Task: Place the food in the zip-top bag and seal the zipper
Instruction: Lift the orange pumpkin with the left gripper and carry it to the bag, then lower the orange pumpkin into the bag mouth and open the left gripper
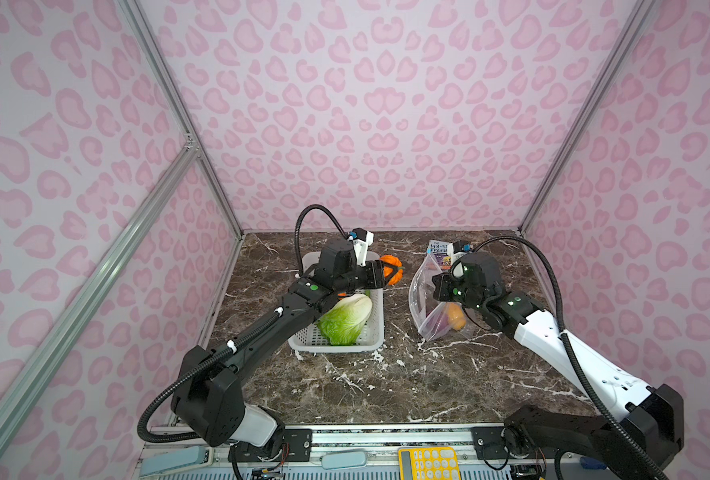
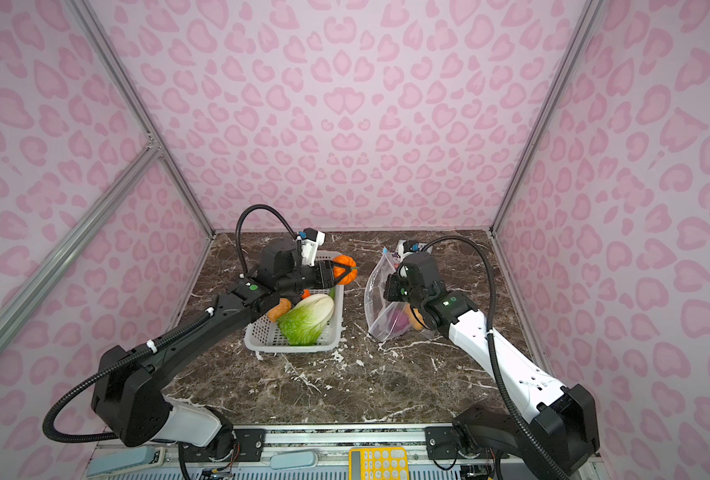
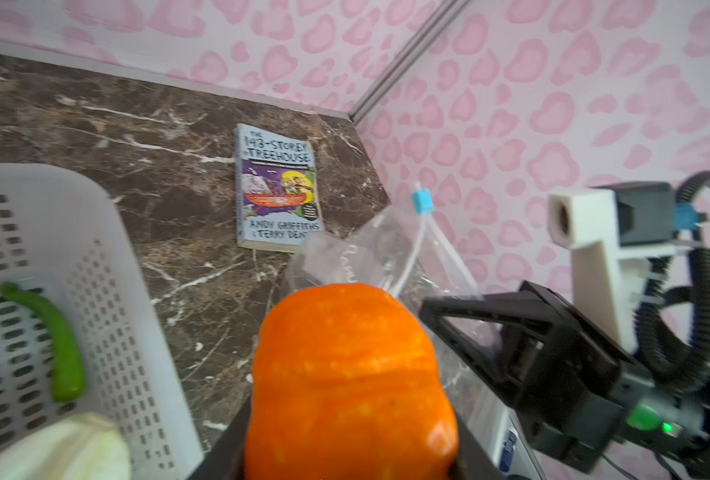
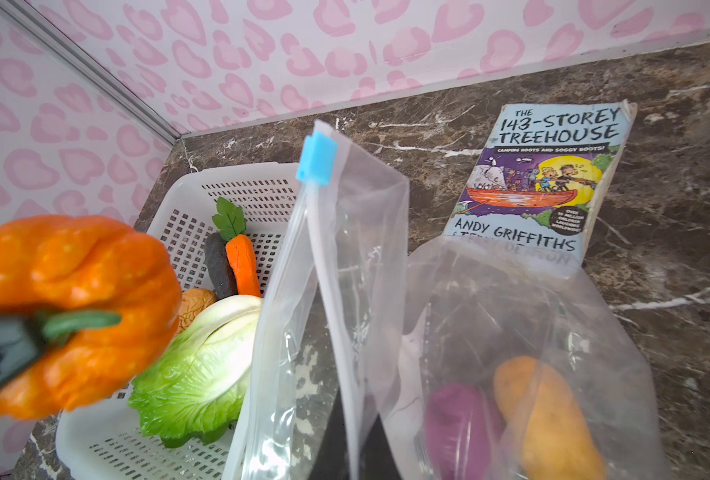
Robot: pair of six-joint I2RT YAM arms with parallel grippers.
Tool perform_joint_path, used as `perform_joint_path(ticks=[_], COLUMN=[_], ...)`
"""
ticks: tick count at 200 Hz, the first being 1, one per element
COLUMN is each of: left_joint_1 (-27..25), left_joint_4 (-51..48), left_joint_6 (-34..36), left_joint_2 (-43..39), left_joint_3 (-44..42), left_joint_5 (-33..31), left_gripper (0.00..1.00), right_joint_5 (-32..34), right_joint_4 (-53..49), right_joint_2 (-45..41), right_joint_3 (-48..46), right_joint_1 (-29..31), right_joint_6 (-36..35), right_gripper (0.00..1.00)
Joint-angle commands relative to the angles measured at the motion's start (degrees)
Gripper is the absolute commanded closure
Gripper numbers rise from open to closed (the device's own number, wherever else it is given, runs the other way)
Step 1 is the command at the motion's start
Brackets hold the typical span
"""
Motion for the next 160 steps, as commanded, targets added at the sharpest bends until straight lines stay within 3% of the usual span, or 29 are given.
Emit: perform_joint_path(ticks=[1, 105, 160], left_joint_1=[-2.9, -10.63, -11.7], left_joint_4=[7.07, 11.38, 3.13], left_joint_6=[-1.57, -2.92, -1.8], left_joint_2=[-1.31, 5.51, 10.8], left_joint_3=[-1.35, -3.46, 1.27], left_joint_5=[1.03, -1.71, -6.17], left_gripper=[0.55, 0.57, 0.57], right_joint_5=[-0.67, -1.73, -3.03], right_joint_4=[1.45, 2.02, 2.08], right_joint_2=[0.42, 0.45, 0.26], right_joint_3=[0.02, -0.23, -0.07], right_joint_1=[-0.02, -0.04, -0.01], right_joint_6=[0.88, 1.96, 1.55], right_gripper=[1.0, 1.0, 1.0])
